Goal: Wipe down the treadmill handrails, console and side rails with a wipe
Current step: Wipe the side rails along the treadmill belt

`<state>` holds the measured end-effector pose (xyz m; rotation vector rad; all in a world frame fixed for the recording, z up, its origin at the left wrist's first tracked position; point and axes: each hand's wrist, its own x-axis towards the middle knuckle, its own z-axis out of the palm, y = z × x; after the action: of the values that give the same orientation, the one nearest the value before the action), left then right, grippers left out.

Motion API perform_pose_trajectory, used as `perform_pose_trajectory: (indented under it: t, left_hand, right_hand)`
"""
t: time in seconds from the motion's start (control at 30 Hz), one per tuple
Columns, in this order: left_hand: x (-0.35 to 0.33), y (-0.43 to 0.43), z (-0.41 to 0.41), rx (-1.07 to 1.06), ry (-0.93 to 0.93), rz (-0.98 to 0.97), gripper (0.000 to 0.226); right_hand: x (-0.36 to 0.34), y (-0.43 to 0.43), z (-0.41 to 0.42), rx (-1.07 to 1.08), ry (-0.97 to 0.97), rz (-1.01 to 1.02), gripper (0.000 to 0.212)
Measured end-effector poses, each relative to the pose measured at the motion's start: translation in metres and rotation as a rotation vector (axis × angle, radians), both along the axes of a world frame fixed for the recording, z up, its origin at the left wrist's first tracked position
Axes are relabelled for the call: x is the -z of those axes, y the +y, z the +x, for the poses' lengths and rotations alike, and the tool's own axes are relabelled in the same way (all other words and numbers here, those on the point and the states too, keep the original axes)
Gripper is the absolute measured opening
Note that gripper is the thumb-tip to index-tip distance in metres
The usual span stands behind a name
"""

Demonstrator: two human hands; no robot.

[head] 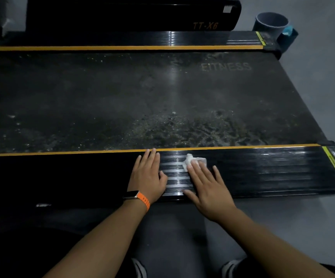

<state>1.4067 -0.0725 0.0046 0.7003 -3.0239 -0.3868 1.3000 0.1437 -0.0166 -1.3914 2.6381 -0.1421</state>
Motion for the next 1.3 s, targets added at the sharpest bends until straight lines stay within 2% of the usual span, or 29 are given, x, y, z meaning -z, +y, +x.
perform_pose_trajectory:
  t: [0.13,0.2,0.47,0.7,0.9,1.0,1.2,1.3]
  left_hand:
    - [0.002,0.000,0.000,0.003,-0.008,0.000,0.074]
    - [0.004,-0.001,0.001,0.000,-0.001,-0.001,0.073]
    - [0.004,0.000,0.001,-0.007,0.012,-0.015,0.071]
    - [0.004,0.000,0.000,-0.009,0.014,-0.023,0.071]
    - [0.005,0.000,0.001,-0.010,-0.001,-0.053,0.069]
    - [0.006,0.002,-0.001,-0.022,-0.009,-0.069,0.069]
    - [0.008,0.030,-0.017,-0.059,-0.021,-0.076,0.070]
    - [0.009,0.047,-0.030,-0.047,-0.030,-0.071,0.071]
  right_hand:
    - [-0.003,0.044,-0.022,0.185,-0.023,-0.024,0.082]
    - [-0.003,0.046,-0.022,0.211,-0.039,-0.007,0.085]
    - [-0.010,-0.018,-0.021,-0.024,-0.072,0.049,0.086]
    - [-0.006,0.041,-0.055,0.100,-0.057,0.045,0.085]
    - [-0.011,-0.024,-0.033,-0.049,-0.124,0.046,0.089]
    - [-0.013,-0.021,-0.045,-0.088,-0.114,0.041,0.086]
    - [-0.016,0.056,-0.095,0.079,-0.093,0.086,0.088]
    - [-0.022,0.065,-0.098,0.132,-0.123,0.080,0.096]
